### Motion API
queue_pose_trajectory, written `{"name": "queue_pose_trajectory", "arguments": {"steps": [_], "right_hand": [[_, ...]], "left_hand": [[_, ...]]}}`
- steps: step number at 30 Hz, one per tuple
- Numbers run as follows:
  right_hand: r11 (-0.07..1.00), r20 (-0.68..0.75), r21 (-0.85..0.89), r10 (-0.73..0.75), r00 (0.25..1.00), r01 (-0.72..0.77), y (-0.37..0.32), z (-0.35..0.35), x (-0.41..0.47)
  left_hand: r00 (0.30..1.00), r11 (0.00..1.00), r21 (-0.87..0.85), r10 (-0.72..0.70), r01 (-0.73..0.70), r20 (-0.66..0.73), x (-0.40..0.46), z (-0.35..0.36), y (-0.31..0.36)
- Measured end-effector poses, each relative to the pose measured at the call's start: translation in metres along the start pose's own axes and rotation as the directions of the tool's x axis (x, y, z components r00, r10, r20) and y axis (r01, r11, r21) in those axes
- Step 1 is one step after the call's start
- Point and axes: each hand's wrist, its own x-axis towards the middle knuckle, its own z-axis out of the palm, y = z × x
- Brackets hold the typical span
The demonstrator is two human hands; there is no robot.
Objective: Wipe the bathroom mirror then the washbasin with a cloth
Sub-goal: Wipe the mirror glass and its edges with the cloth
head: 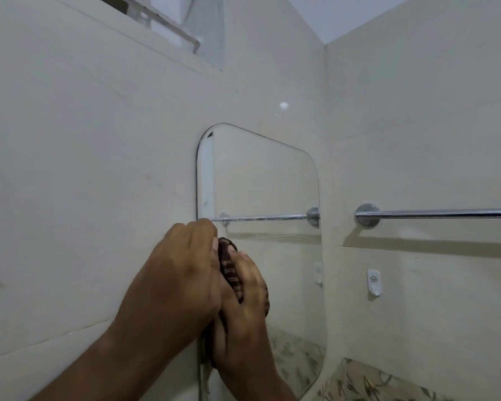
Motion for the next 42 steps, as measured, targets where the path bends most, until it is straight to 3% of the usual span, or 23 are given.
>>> {"name": "queue_pose_trajectory", "arguments": {"steps": [2, 4, 7, 11, 13, 15, 17, 20, 22, 23, 25, 27, 31, 34, 37, 42], "right_hand": [[0.999, -0.058, 0.028, 0.048, 0.997, -0.047, 0.018, 0.002, 0.008], [0.978, -0.124, 0.044, 0.206, 0.971, -0.202, 0.044, 0.001, 0.02], [0.887, -0.189, 0.083, 0.461, 0.867, -0.453, 0.104, -0.006, 0.041], [0.754, -0.245, 0.096, 0.651, 0.719, -0.65, 0.15, -0.015, 0.062], [0.789, -0.24, 0.095, 0.61, 0.755, -0.607, 0.122, -0.01, 0.06], [0.894, -0.197, 0.132, 0.447, 0.873, -0.428, 0.07, -0.005, 0.053], [0.954, -0.079, 0.202, 0.243, 0.967, -0.223, 0.02, 0.001, 0.044], [0.951, 0.048, 0.275, 0.129, 0.99, -0.138, -0.002, 0.002, 0.047], [0.983, -0.006, 0.135, 0.124, 0.992, -0.122, 0.019, 0.0, 0.053], [0.981, -0.038, 0.103, 0.17, 0.985, -0.165, 0.033, -0.003, 0.059], [0.942, -0.1, 0.088, 0.333, 0.938, -0.325, 0.069, -0.009, 0.069], [0.87, -0.161, 0.08, 0.493, 0.855, -0.487, 0.114, -0.014, 0.075], [0.735, -0.211, 0.07, 0.672, 0.71, -0.675, 0.183, -0.026, 0.083], [0.685, -0.214, 0.084, 0.722, 0.658, -0.724, 0.195, -0.029, 0.089], [0.734, -0.237, 0.073, 0.671, 0.703, -0.676, 0.17, -0.024, 0.094], [0.941, -0.102, 0.121, 0.328, 0.939, -0.315, 0.063, -0.01, 0.096]], "left_hand": [[0.992, 0.989, 0.107, 0.097, -0.105, 0.079, 0.005, 0.002, -0.003], [0.991, 0.991, 0.116, 0.051, -0.066, 0.127, 0.006, 0.006, -0.004], [0.993, 0.998, 0.046, -0.057, 0.053, 0.099, 0.008, 0.007, -0.003], [0.993, 0.999, 0.029, -0.044, 0.041, 0.108, 0.013, 0.007, -0.003], [0.994, 0.998, 0.012, -0.057, 0.056, 0.095, 0.014, 0.008, -0.002], [0.994, 0.998, -0.003, -0.058, 0.059, 0.087, 0.014, 0.009, -0.001], [0.993, 0.995, 0.095, -0.019, 0.008, 0.115, 0.011, 0.014, -0.004], [0.974, 0.918, 0.353, 0.119, -0.181, 0.191, 0.007, 0.02, -0.009], [0.972, 0.922, 0.342, 0.117, -0.182, 0.203, 0.006, 0.017, -0.009], [0.981, 0.951, 0.287, 0.061, -0.113, 0.186, 0.009, 0.014, -0.007], [0.985, 0.986, 0.16, -0.068, 0.042, 0.16, 0.013, 0.011, -0.005], [0.987, 0.992, 0.066, -0.113, 0.105, 0.115, 0.013, 0.012, -0.004], [0.991, 0.993, -0.007, -0.12, 0.121, 0.062, 0.014, 0.011, -0.001], [0.992, 0.994, -0.011, -0.111, 0.112, 0.059, 0.013, 0.012, -0.002], [0.992, 0.994, -0.011, -0.112, 0.113, 0.054, 0.013, 0.012, -0.002], [0.994, 0.994, -0.02, -0.103, 0.104, 0.033, 0.014, 0.013, -0.002]]}}
